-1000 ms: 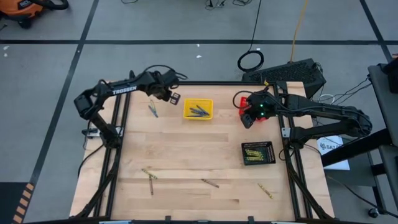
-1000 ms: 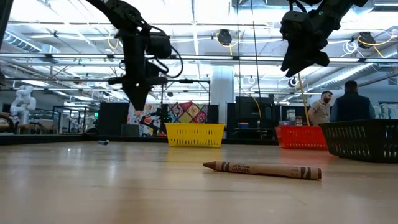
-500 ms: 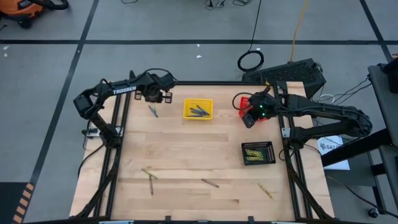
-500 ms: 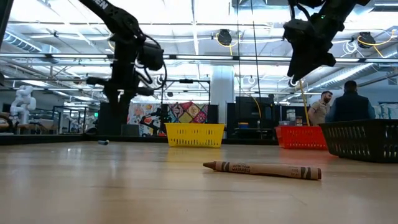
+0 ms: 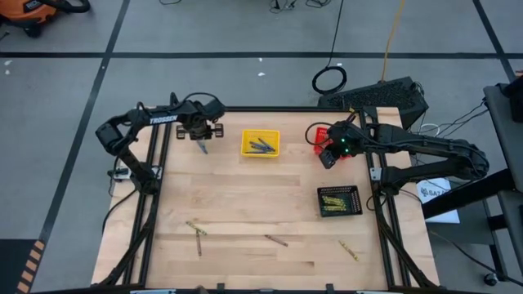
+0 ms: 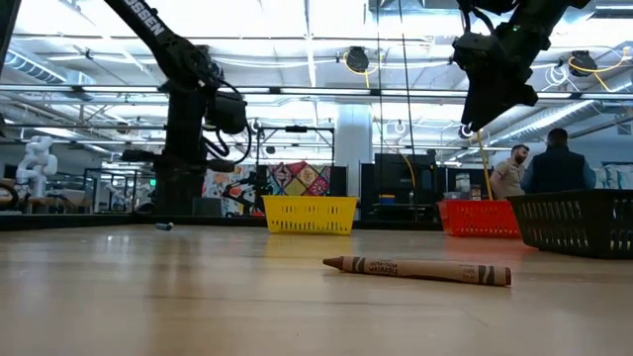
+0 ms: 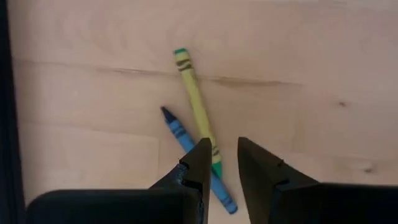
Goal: Sort crayons
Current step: Put the green crayon into the black bin
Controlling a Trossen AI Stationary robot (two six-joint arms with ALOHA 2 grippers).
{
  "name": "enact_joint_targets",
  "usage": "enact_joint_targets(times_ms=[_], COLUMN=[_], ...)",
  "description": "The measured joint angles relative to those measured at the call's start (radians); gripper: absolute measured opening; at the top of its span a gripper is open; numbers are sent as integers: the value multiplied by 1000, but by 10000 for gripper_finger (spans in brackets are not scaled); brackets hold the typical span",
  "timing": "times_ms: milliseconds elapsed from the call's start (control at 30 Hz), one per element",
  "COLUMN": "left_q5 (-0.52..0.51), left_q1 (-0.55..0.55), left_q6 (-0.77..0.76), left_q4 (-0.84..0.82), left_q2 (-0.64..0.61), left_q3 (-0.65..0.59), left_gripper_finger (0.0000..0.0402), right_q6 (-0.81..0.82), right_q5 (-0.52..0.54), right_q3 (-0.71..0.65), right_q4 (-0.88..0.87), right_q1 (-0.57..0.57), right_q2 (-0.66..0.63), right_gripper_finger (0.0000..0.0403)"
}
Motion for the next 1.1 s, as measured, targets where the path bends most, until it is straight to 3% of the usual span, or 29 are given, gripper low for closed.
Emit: enact_joint_targets(times_ms=[1100], left_q5=[18], left_q1=[109], left_q6=[58], left_q4=[15], left_q2=[58], left_q3=[0], left_gripper_finger=[70], right_q6=[-6], right_q5=[3], right_q3=[0], right_q4=[16], right_q1=[0], right_q2=[0], right_gripper_finger=[125])
